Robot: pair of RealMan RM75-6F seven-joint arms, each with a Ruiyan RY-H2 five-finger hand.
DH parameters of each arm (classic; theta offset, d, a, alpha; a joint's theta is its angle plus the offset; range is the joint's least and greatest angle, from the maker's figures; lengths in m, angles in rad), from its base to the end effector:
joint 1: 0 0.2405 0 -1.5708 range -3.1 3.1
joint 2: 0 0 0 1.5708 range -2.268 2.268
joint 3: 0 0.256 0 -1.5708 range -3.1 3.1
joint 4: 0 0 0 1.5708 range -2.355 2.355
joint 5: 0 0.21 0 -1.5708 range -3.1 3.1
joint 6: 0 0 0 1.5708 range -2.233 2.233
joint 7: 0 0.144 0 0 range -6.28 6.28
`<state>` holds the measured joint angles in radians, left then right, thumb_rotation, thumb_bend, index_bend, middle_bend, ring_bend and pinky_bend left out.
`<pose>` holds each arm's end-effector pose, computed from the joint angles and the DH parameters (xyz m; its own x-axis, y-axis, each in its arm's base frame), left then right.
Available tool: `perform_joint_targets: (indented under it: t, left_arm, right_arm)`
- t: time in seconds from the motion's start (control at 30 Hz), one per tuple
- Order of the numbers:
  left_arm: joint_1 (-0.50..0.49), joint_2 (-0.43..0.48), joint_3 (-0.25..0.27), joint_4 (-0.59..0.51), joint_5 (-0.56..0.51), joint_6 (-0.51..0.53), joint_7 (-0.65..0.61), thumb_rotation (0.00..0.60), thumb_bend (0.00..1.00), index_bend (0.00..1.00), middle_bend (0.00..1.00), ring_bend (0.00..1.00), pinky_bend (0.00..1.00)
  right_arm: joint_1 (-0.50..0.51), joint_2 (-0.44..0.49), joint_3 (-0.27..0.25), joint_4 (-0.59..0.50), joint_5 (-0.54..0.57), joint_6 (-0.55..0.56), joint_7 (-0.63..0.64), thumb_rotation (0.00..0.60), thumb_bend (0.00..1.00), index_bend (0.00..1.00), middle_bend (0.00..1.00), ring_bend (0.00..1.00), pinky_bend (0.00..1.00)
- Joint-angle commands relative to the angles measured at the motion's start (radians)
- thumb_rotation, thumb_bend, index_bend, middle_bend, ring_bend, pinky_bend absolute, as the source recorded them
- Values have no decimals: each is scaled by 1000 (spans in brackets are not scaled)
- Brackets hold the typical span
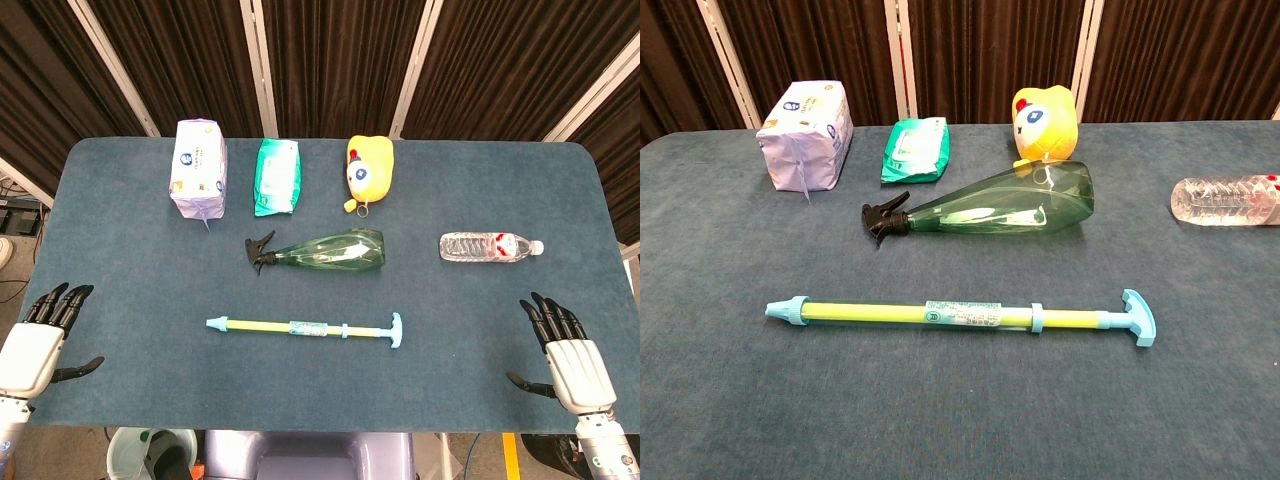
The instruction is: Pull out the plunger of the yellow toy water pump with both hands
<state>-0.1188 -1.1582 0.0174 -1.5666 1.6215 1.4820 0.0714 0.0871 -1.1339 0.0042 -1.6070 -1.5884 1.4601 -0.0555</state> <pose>-0.3003 0.1762 0.1343 0.4796 0.0455 0.8763 0.8691 -0.1623 -0.4672 -0.3038 -0.1711 0.1404 0.4476 -0.0664 0.8918 -0.8921 -0.1016 0.4402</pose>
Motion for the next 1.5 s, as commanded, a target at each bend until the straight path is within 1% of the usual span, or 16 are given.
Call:
perform_joint_targets:
  t: [0.03,0.13,0.2,0.27,0.33,0.4,0.43,0.5,0.6,0.77,0.9,1.03,1.17,1.27,1.37,1.5]
  left_arm:
    - [-2,-2,0,0,3,1,4,600,70,0,91,40,162]
    - [-4,-9,0,4,8,0,11,600,70,1,96,62,162]
    - [-6,-16,0,6,9,-3,19,600,70,33,100,73,163]
    - [-7,-22,0,8,15,-1,30,600,74,110,101,73,163]
    - [-10,-35,1,13,28,3,46,600,95,227,102,73,163]
    - [-12,-52,-3,23,38,11,70,600,118,297,104,73,163]
    - [-18,-68,-6,34,53,16,95,600,125,314,106,73,163]
    - [-31,-106,-11,55,74,15,121,600,134,327,109,73,172]
    - [-69,-143,-8,78,105,-21,89,600,148,340,112,74,195]
    - [-126,-197,-22,124,138,-62,86,600,169,395,121,73,196]
    - [-152,-268,-32,168,151,-73,102,600,169,397,118,74,196]
    - [-184,-342,-44,213,143,-122,171,600,171,371,115,73,196]
    - [-206,-405,-40,247,143,-157,224,600,171,357,115,74,196]
    - [-220,-461,-46,295,139,-165,235,600,198,367,119,73,196]
    - [-247,-510,-48,349,134,-199,232,600,237,391,127,74,196]
    - [-289,-558,-61,395,143,-223,239,600,255,378,130,74,196]
  right_arm:
    - [0,-2,1,2,-1,3,1,600,63,0,0,0,95]
    - [-2,-4,1,3,-7,10,2,600,62,0,0,0,34]
    - [-6,-5,-1,7,-18,23,-6,600,62,0,0,0,8]
    - [-10,-7,-2,7,-20,30,-9,600,62,0,0,0,1]
    - [-10,-10,-3,6,-26,33,-12,600,62,0,0,0,0]
    - [-8,-13,-5,9,-28,29,-18,600,63,0,0,0,0]
    - [-5,-15,-6,12,-30,24,-23,600,64,0,0,0,0]
    - [2,-20,-4,22,-27,11,-33,600,62,0,0,0,0]
    - [14,-25,-6,21,-17,-22,-35,600,76,0,0,0,0]
    - [32,-11,-13,-9,-9,-66,-34,600,94,0,0,0,0]
    - [41,-14,-10,-7,2,-86,-45,600,93,0,0,0,0]
    - [42,-11,-3,-5,18,-89,-38,600,95,0,0,0,0]
    - [42,1,2,-7,19,-79,-13,600,94,0,0,0,0]
    - [43,7,2,-9,18,-79,3,600,94,0,0,0,0]
    - [43,14,-2,-13,18,-84,6,600,93,0,0,0,0]
    - [46,23,-1,-19,29,-94,8,600,94,0,0,0,0]
